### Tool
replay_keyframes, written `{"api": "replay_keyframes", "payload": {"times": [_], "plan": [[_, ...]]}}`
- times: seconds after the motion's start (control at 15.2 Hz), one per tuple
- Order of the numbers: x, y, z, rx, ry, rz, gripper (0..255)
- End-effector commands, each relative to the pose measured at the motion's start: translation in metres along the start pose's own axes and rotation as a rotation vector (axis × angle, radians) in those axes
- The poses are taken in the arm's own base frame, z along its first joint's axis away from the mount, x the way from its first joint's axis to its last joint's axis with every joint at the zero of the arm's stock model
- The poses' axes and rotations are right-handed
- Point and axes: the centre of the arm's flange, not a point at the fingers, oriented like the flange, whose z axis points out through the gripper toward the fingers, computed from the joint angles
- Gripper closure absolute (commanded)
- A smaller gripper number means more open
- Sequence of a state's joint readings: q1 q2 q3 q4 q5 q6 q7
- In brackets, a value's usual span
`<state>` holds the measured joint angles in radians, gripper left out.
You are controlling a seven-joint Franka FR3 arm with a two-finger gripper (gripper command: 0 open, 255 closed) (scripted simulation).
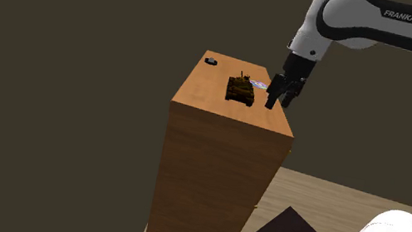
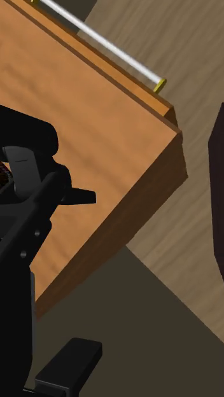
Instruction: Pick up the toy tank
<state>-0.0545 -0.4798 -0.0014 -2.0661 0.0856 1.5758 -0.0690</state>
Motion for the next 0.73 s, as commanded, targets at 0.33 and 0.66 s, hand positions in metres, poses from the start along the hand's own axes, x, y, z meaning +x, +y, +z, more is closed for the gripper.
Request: {"api": "replay_keyframes", "payload": {"times": [0.33, 0.66], "plan": [[0.076, 0.048, -0.016, 0.126, 0.044, 0.151, 0], [0.126, 0.090, -0.026, 0.216, 0.075, 0.257, 0]]}}
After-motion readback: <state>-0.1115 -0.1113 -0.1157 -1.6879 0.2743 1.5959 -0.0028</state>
